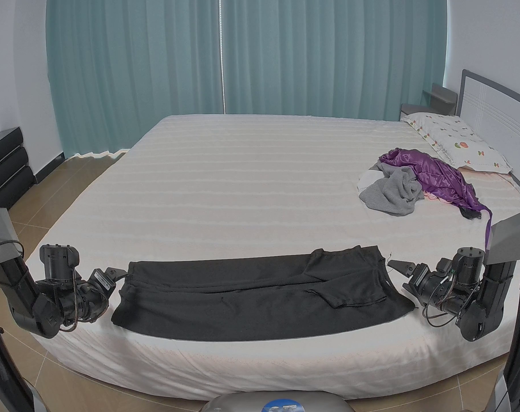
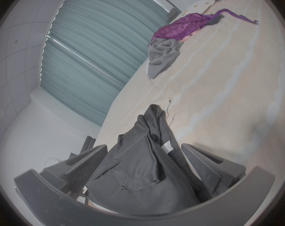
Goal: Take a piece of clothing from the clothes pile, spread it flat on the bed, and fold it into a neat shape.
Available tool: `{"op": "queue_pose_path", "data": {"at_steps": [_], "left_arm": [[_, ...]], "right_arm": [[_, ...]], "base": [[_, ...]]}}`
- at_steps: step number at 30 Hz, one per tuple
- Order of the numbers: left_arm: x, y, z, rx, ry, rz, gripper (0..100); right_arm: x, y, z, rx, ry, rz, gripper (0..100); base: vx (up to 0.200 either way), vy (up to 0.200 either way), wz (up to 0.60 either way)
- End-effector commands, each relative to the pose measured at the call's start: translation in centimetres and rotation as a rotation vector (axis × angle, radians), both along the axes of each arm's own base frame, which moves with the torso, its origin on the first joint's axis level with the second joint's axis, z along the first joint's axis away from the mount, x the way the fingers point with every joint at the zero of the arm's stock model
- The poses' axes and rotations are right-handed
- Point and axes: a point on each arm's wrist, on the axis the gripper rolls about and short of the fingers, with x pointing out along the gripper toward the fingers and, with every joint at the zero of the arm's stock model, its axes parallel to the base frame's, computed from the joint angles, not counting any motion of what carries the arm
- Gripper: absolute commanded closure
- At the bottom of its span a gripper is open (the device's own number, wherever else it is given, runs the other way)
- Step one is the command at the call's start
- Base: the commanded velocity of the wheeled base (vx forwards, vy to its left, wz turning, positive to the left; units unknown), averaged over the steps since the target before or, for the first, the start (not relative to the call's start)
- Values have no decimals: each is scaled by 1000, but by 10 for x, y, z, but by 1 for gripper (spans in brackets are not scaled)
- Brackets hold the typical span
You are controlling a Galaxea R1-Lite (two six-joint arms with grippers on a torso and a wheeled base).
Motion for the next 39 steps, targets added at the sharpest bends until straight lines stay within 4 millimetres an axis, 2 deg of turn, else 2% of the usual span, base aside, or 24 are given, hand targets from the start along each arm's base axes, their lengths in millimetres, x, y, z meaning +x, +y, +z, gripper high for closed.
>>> {"op": "queue_pose_path", "data": {"at_steps": [1, 10, 14, 15, 18, 19, 23, 29, 39], "left_arm": [[-13, -4, -5, -9, 43, -14, 0], [-17, -7, -30, -10, 145, -23, 0], [-12, -8, -34, -11, 133, -24, 0], [-4, -7, -38, -3, 112, -17, 0], [1, -7, -43, 1, 106, -17, 0], [2, -7, -45, 4, 94, -18, 100], [3, -7, -45, 4, 81, -17, 100], [-9, -7, -45, 35, 112, 14, 100], [-10, -6, -41, 70, 101, 45, 100]], "right_arm": [[-5, 4, 1, 34, 19, -5, 0], [-12, 0, 1, 93, 66, -42, 0], [-11, -1, 0, 107, 70, -50, 0], [-11, 0, -1, 107, 72, -49, 0], [-11, 0, -1, 107, 70, -47, 0], [-11, 0, -1, 106, 72, -47, 0], [-11, 0, -1, 106, 73, -48, 0], [-11, 1, -3, 106, 80, -45, 0], [-13, 4, -2, 103, 81, -35, 0]], "base": [[0, 0, 0], [0, 0, 0], [0, 0, 0], [0, 0, 0], [0, 0, 0], [0, 0, 0], [0, 0, 0], [0, 0, 0], [0, 0, 0]]}}
